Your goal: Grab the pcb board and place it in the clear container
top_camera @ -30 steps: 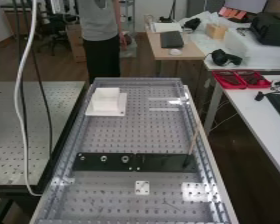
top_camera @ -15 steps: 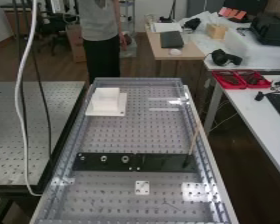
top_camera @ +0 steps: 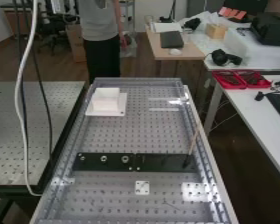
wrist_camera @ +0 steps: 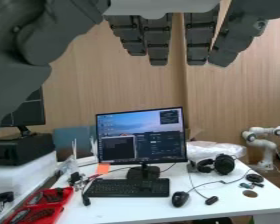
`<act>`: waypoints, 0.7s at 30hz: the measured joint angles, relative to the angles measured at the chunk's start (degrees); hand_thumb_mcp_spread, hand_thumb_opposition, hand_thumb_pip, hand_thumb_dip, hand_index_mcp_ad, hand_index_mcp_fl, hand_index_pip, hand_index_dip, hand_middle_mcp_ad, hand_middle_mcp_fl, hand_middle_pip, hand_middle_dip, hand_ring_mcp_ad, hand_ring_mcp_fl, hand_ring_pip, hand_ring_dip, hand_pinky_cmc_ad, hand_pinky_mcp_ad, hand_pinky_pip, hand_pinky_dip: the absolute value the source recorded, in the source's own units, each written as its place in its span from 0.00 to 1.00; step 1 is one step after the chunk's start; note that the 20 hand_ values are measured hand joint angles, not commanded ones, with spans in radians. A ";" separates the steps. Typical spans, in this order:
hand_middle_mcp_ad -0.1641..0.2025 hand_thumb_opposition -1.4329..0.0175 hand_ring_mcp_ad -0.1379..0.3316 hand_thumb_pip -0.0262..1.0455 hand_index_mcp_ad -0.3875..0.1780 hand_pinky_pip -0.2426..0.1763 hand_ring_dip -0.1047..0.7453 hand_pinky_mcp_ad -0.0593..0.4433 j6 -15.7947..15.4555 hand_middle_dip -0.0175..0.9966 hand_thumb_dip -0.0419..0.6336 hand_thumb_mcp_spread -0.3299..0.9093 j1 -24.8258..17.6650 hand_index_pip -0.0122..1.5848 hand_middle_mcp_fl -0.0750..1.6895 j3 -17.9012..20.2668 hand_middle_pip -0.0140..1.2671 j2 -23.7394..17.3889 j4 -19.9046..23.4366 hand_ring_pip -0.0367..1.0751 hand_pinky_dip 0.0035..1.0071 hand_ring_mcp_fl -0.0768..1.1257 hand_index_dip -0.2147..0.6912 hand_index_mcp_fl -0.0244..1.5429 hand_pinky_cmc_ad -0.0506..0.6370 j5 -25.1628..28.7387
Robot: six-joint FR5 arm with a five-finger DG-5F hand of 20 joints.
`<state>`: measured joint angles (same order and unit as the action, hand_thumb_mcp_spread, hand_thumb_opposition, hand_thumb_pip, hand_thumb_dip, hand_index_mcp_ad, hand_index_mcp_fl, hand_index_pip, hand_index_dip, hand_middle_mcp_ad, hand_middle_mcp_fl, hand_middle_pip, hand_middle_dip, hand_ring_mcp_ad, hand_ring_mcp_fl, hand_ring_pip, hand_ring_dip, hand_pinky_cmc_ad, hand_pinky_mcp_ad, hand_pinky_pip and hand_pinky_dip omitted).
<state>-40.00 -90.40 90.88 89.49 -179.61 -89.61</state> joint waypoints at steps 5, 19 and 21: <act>0.81 0.51 0.82 0.11 0.86 0.35 0.05 0.58 0.00 0.03 0.09 0.39 -0.01 0.06 0.06 -0.04 0.13 0.05 -0.03 0.12 0.14 0.13 0.17 0.03 0.57 0.03; 0.81 0.51 0.82 0.11 0.86 0.35 0.05 0.58 0.63 0.03 0.09 0.39 0.01 0.06 0.06 1.79 0.13 0.28 1.22 0.12 0.14 0.13 0.17 0.03 0.57 -0.09; 0.81 0.51 0.82 0.11 0.86 0.35 0.05 0.58 0.77 0.03 0.09 0.39 0.11 0.06 0.06 2.37 0.13 0.20 1.56 0.12 0.14 0.13 0.17 0.03 0.57 -0.18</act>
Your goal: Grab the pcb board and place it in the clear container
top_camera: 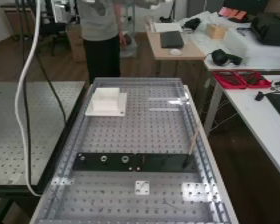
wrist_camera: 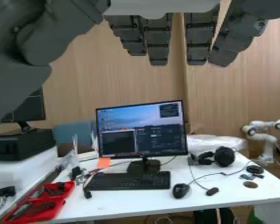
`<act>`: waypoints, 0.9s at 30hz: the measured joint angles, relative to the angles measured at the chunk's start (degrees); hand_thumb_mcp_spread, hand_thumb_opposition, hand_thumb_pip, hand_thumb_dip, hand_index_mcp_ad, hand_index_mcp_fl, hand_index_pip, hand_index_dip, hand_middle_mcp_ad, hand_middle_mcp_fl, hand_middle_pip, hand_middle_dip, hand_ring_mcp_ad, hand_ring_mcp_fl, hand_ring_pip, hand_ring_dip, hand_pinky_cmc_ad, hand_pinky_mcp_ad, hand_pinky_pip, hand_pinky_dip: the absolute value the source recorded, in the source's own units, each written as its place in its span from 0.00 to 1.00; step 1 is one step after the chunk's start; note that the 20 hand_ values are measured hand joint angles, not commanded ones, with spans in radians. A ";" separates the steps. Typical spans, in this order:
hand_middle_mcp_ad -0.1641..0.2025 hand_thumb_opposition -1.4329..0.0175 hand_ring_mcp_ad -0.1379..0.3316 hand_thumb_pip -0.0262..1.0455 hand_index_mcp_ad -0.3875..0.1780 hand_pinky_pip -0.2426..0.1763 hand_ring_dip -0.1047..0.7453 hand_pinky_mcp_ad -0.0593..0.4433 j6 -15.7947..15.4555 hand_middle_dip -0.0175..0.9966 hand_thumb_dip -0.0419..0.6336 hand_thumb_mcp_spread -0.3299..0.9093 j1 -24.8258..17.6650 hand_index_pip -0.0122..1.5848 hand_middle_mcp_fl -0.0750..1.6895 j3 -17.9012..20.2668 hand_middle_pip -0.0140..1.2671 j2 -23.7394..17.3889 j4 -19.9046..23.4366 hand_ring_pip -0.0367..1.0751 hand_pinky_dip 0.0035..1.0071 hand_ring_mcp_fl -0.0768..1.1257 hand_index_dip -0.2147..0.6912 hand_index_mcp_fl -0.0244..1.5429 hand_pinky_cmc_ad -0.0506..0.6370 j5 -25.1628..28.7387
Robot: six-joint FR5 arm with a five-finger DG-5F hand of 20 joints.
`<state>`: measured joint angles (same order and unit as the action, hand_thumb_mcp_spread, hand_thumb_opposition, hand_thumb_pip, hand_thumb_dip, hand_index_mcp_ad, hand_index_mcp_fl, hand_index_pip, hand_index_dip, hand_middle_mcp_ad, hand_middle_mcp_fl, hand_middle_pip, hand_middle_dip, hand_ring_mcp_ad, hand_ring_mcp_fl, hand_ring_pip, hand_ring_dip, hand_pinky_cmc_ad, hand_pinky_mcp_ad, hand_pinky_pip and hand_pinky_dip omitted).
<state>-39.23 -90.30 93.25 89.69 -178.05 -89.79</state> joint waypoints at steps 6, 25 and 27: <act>0.82 0.51 0.82 0.12 0.86 0.35 0.05 0.58 0.24 0.03 0.10 0.40 0.36 0.06 0.06 2.68 0.13 -0.12 2.32 0.12 0.14 0.13 0.17 0.03 0.57 -0.31; 0.82 0.51 0.83 0.18 0.64 0.34 0.05 0.62 4.91 0.03 0.09 0.50 2.98 0.06 0.05 17.08 0.13 0.85 16.48 0.12 0.13 0.08 0.31 0.03 0.58 3.33; 0.82 0.51 0.84 0.20 0.61 0.34 0.05 0.68 5.69 0.03 0.09 0.51 3.10 0.06 0.05 18.59 0.13 1.05 18.02 0.11 0.14 0.08 0.31 0.03 0.63 4.24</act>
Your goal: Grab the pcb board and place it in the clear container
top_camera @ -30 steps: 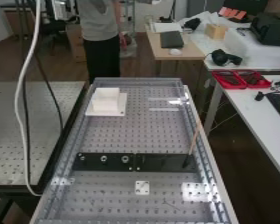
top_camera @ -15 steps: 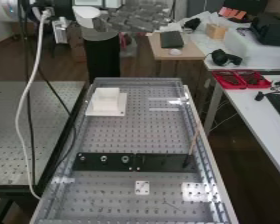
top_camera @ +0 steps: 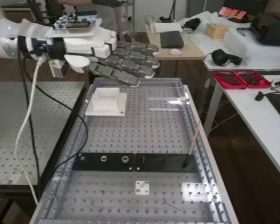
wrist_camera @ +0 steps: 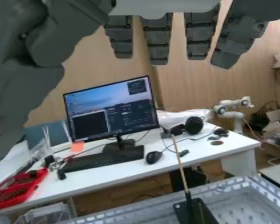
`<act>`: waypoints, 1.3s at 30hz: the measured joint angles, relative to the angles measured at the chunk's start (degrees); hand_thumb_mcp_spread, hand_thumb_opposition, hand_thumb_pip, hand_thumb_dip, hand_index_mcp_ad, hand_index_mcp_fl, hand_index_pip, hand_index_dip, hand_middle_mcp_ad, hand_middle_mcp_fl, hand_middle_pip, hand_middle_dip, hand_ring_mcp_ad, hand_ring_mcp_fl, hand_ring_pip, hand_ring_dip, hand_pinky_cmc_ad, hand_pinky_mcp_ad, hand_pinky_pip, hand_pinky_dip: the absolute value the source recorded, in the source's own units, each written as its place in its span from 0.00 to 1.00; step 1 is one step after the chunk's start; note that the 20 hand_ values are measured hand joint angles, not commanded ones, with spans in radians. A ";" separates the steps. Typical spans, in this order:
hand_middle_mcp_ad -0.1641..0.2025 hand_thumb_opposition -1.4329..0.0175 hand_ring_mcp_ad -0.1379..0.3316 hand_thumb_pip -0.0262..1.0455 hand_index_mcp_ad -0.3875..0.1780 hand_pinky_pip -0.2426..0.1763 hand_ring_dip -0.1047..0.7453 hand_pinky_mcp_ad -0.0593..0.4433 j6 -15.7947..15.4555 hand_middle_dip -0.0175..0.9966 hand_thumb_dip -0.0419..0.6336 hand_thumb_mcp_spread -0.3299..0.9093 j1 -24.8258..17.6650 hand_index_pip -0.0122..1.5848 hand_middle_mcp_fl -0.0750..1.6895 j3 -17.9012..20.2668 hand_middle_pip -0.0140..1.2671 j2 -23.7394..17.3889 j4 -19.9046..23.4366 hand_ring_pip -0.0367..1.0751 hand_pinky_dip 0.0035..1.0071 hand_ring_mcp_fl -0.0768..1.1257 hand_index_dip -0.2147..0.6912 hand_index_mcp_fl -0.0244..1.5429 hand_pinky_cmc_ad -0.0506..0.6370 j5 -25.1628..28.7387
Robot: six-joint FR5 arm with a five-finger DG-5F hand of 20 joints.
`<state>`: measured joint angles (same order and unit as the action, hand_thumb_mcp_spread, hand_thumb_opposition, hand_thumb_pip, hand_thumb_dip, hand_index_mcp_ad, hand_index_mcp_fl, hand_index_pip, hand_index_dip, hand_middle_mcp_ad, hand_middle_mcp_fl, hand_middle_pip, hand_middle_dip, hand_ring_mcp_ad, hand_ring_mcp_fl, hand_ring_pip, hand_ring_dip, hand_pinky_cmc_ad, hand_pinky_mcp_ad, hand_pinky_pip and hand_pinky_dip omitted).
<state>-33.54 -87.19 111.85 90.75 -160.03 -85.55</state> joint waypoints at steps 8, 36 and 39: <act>0.81 0.51 0.80 0.23 0.53 0.34 0.10 0.70 4.11 0.13 0.14 0.57 1.00 0.06 0.05 5.87 0.13 2.87 7.91 0.13 0.14 0.08 0.43 0.03 0.68 4.57; 0.70 0.45 0.65 0.35 0.47 0.35 0.19 0.71 12.91 0.21 0.46 0.71 4.70 0.48 0.05 4.50 0.12 15.24 14.51 0.13 0.14 0.08 0.75 0.15 0.68 12.75; 0.70 0.44 0.65 0.35 0.47 0.35 0.19 0.71 13.10 0.21 0.46 0.72 4.90 0.54 0.05 3.43 0.12 16.38 14.21 0.13 0.14 0.08 0.75 0.18 0.68 12.75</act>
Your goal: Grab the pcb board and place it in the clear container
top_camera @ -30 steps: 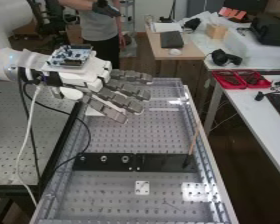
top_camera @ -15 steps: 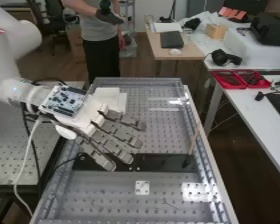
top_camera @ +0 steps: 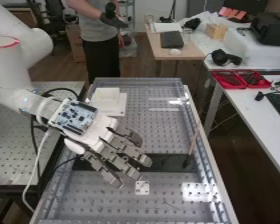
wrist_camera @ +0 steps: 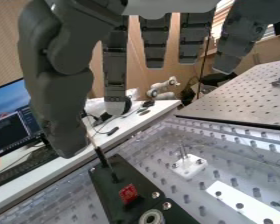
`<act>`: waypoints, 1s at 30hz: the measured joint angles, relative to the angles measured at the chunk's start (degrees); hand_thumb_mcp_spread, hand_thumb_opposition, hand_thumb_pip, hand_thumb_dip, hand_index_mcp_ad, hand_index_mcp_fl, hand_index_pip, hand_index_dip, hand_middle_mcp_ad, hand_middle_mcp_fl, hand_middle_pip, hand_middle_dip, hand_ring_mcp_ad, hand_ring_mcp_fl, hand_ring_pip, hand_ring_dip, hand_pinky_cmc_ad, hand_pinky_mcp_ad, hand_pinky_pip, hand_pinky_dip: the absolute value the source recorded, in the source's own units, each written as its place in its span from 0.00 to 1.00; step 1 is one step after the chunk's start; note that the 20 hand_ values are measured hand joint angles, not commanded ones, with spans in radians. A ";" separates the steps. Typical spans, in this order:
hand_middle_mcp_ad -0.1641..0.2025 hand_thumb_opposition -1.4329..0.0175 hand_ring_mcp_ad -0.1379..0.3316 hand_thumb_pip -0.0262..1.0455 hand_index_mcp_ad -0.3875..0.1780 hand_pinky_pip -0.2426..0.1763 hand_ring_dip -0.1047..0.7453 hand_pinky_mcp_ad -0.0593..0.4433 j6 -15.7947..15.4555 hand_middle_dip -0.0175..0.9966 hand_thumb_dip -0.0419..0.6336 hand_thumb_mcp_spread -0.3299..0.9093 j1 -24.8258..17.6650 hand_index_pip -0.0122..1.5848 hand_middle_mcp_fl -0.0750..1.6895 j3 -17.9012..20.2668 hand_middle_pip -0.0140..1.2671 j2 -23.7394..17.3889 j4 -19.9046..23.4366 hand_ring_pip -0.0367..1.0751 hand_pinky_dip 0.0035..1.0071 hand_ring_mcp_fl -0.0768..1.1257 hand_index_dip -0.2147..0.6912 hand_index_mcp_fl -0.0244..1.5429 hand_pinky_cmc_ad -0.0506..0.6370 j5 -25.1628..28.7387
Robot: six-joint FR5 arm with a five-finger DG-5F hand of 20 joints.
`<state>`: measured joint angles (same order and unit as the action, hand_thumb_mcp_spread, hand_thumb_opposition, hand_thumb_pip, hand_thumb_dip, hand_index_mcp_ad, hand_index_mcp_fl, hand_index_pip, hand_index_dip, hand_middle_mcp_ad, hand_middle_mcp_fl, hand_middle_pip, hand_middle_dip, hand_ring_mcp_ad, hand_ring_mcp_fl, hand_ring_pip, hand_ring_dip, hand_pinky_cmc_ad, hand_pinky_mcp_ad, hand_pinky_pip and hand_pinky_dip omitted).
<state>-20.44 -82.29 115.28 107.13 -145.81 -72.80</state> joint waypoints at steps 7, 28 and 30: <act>0.69 0.42 0.65 0.35 0.44 0.35 0.19 0.70 -0.55 0.21 0.46 0.72 0.74 0.58 0.05 -3.05 0.12 3.13 -0.92 0.13 0.14 0.08 0.75 0.23 0.68 -1.15; 0.69 0.38 0.58 0.40 0.23 0.37 0.18 0.70 -9.63 0.21 0.50 0.83 3.79 0.65 0.05 -10.99 0.13 10.82 -1.43 0.13 0.14 0.08 0.71 0.43 0.68 -12.21; 0.69 0.38 0.58 0.40 0.20 0.36 0.18 0.70 -10.30 0.21 0.50 0.83 4.19 0.66 0.06 -11.23 0.12 11.18 -1.22 0.13 0.14 0.08 0.72 0.43 0.65 -13.39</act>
<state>-30.75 -78.10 104.05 118.30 -147.03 -86.19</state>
